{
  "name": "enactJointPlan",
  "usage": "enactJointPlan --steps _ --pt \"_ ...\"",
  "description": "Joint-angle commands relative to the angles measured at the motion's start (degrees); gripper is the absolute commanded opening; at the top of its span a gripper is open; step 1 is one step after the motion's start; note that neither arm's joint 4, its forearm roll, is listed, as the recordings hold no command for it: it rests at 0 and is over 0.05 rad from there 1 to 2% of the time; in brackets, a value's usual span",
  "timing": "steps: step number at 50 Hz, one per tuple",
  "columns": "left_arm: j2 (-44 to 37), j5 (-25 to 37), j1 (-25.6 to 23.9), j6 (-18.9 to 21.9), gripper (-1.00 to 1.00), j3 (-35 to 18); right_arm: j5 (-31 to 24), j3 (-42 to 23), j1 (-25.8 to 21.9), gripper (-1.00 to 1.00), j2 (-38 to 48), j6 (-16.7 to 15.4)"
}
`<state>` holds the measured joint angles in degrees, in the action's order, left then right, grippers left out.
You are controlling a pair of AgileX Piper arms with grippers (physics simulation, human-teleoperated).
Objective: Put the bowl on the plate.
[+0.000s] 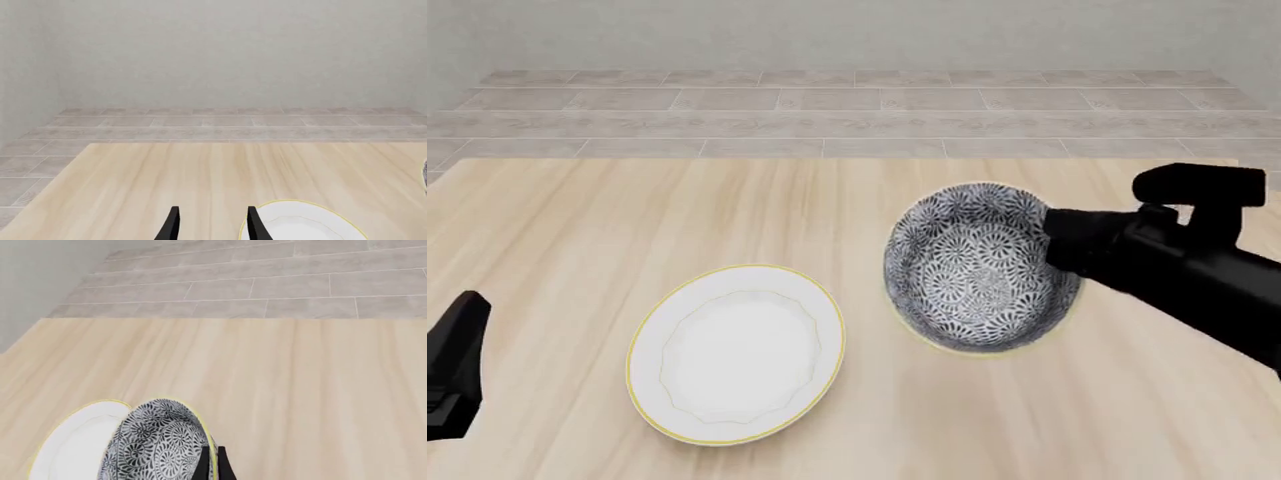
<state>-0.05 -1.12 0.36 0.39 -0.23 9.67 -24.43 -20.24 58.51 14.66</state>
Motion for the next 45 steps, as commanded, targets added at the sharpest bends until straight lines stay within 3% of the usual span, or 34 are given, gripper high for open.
enactJointPlan --steps 1,10,22,36,45 --pt "0.01 -0.08 -0.01 -0.09 1.00 0.00 -7.39 -7.62 -2.29 -1.00 -0.86 2.21" --pt "0.00 -0.06 -0.09 -0.07 1.00 0.00 -8.19 -10.42 -4.87 -1.00 1.28 2.48" --pt "0.01 -0.30 0.10 -0.06 1.00 0.01 -8.34 -13.84 -10.02 -1.00 5.56 6.88" --pt "0.02 -0.48 0.05 -0.03 1.00 0.01 -9.53 -17.71 -13.48 -1.00 8.54 9.55" --pt "0.02 -0.77 0.26 -0.21 1.00 0.02 -7.71 -18.90 -16.90 -1.00 12.50 13.49"
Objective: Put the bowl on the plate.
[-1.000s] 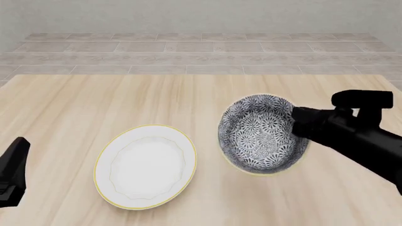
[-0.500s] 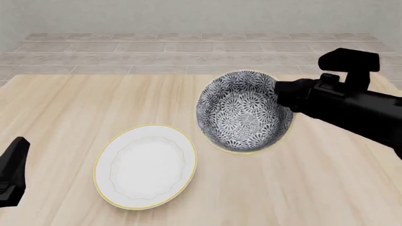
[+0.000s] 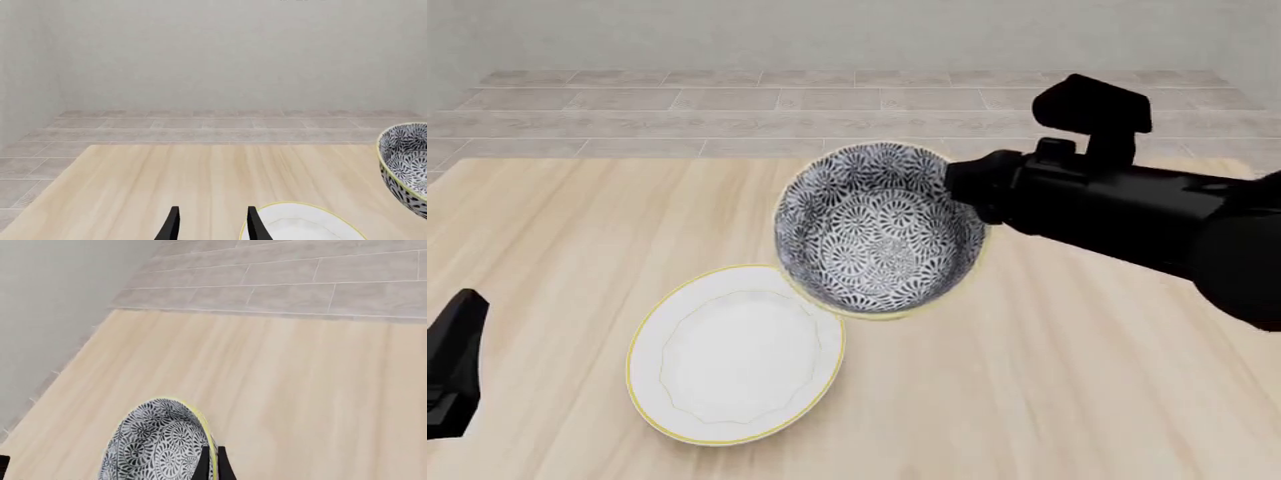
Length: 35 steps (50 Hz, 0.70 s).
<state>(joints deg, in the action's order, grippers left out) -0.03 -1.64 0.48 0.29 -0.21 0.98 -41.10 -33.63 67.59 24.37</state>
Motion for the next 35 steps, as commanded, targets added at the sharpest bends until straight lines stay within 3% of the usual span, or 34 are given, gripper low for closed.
enactJointPlan --steps 1,5,6,35 --pt "0.01 -0.26 0.19 -0.14 1.00 0.01 1.19 -2.28 -3.77 -1.00 3.92 4.27" --pt "0.01 -0.29 0.18 -0.11 1.00 0.01 1.91 -2.80 -4.63 -1.00 5.80 5.99" --pt "0.01 -0.29 0.16 -0.10 1.00 0.01 2.38 -2.64 -5.45 -1.00 6.48 7.81" --pt "0.01 -0.66 0.58 -0.30 1.00 0.02 3.39 -11.69 -8.03 -1.00 16.64 9.61"
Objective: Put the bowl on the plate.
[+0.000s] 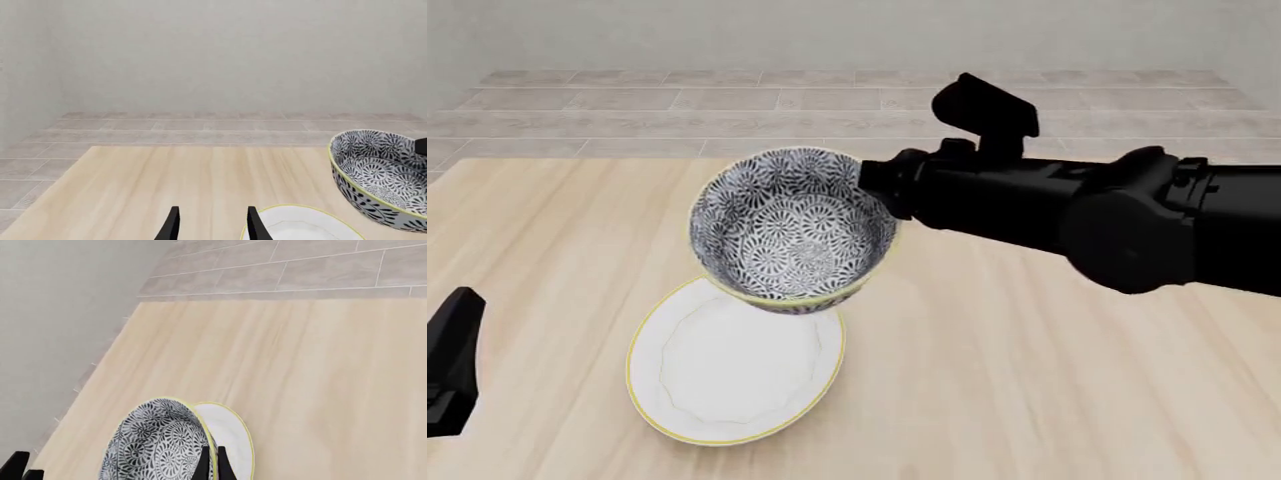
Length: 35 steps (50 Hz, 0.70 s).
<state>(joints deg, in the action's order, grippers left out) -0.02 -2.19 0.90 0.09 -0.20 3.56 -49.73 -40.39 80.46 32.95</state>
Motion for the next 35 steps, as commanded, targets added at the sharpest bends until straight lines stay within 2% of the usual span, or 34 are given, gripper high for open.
enactJointPlan --steps 1,20,35 --pt "0.00 -0.11 0.16 -0.09 1.00 0.00 1.01 -3.15 -1.35 -1.00 4.16 1.10" --pt "0.00 -0.25 0.14 -0.07 1.00 0.01 3.38 -5.87 -2.78 -1.00 11.95 2.59" --pt "0.00 -0.15 0.25 0.04 1.00 0.00 4.68 -6.87 -4.62 -1.00 16.54 1.43"
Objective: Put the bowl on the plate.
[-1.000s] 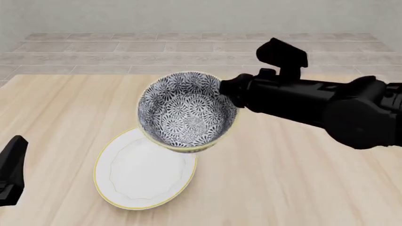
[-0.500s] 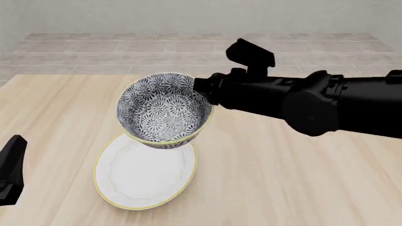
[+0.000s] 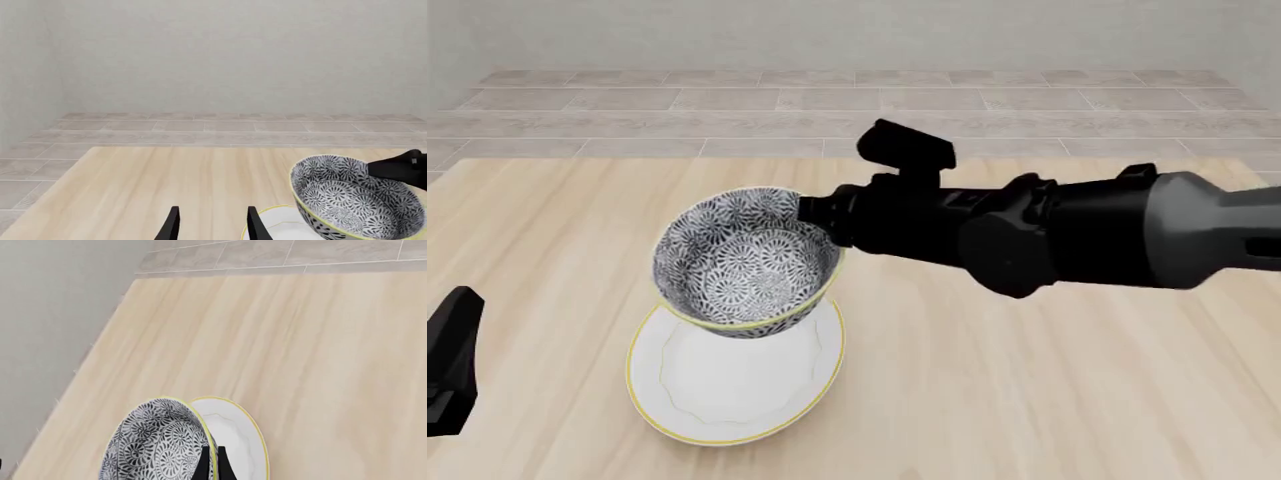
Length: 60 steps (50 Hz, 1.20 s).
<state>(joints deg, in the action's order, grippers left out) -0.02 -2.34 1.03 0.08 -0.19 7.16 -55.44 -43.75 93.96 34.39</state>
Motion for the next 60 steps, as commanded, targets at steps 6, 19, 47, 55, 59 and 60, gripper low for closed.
enactJointPlan --steps 6,19,47,55,59,60 --pt "0.00 0.04 0.18 -0.01 1.00 0.00 1.68 -1.62 -1.59 -1.00 4.77 0.22" --pt "0.00 -0.03 0.10 -0.02 1.00 0.00 3.99 -1.49 -2.20 -1.00 8.12 1.01" --pt "0.00 -0.28 0.16 0.02 1.00 0.01 6.34 -0.89 -3.16 -1.00 11.57 1.93" --pt "0.00 -0.33 0.08 0.06 1.00 0.01 7.26 -0.71 -3.67 -1.00 12.08 2.27" --pt "0.00 -0.35 0.08 0.03 1.00 0.01 7.94 -0.58 -3.84 -1.00 12.75 2.40" --pt "0.00 -0.35 0.05 0.05 1.00 0.01 8.02 -0.56 -3.87 -1.00 12.85 2.44"
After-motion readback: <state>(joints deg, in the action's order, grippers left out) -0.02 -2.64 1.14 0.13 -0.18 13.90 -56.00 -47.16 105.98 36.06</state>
